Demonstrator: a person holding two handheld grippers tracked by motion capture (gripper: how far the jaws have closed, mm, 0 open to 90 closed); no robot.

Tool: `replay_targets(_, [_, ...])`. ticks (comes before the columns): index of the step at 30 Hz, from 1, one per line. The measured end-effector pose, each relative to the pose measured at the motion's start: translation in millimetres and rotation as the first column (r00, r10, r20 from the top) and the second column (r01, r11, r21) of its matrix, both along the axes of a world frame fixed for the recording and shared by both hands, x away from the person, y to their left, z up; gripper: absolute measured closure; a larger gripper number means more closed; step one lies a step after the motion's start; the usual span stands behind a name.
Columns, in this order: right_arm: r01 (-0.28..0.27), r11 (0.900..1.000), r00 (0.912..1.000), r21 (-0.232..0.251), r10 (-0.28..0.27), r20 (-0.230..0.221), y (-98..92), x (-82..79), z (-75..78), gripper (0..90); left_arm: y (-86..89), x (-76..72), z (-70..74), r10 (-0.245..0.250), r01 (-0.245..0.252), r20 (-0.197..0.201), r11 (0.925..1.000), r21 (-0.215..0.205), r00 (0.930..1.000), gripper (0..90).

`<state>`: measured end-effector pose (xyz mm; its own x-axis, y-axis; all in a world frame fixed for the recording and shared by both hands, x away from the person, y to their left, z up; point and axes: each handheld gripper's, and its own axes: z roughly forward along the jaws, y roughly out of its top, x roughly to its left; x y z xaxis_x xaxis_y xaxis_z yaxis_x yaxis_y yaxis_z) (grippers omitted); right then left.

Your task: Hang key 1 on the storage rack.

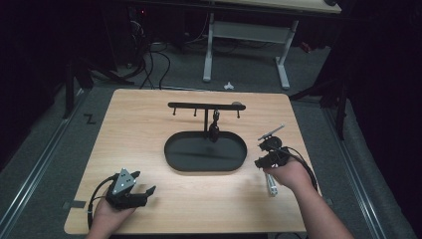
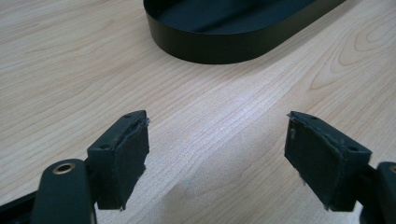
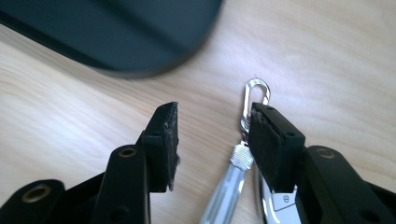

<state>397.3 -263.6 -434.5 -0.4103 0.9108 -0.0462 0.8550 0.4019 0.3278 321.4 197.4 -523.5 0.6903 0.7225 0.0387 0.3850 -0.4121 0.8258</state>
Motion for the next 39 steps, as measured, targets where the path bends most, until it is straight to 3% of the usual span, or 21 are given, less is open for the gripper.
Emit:
replay_targets(4, [0.040,0.999,0.9986,-0.028,-0.041,-0.035,-10.1,9.2,-20.1,52.9,0.6,-0.1,0.4,0.003,-0.003,0.003,1.0000,-0.003,1.0000,22.4])
replay_targets(15, [0.066,0.996,0.9943,-0.065,-0.071,-0.079,-14.1,32.4,-44.0,58.2,3.5,-0.1,2.0,0.024,-0.024,0.023,0.9997,0.002,0.9995,20.5])
replay_targets(22, [0.079,0.992,0.9914,-0.097,-0.088,-0.096,-12.1,39.1,-52.6,61.8,5.7,0.1,3.0,0.029,-0.029,0.035,0.9996,-0.002,0.9990,20.4])
replay_targets(30, [0.100,0.991,0.9884,-0.086,-0.108,-0.106,-11.6,42.7,-54.3,69.6,4.7,0.3,3.7,0.019,-0.019,0.035,0.9998,0.003,0.9992,20.4])
replay_targets(39, [0.096,0.992,0.9895,-0.086,-0.104,-0.100,-10.6,39.9,-54.5,72.5,3.7,0.0,3.1,0.010,-0.010,0.031,0.9999,0.005,0.9995,20.5])
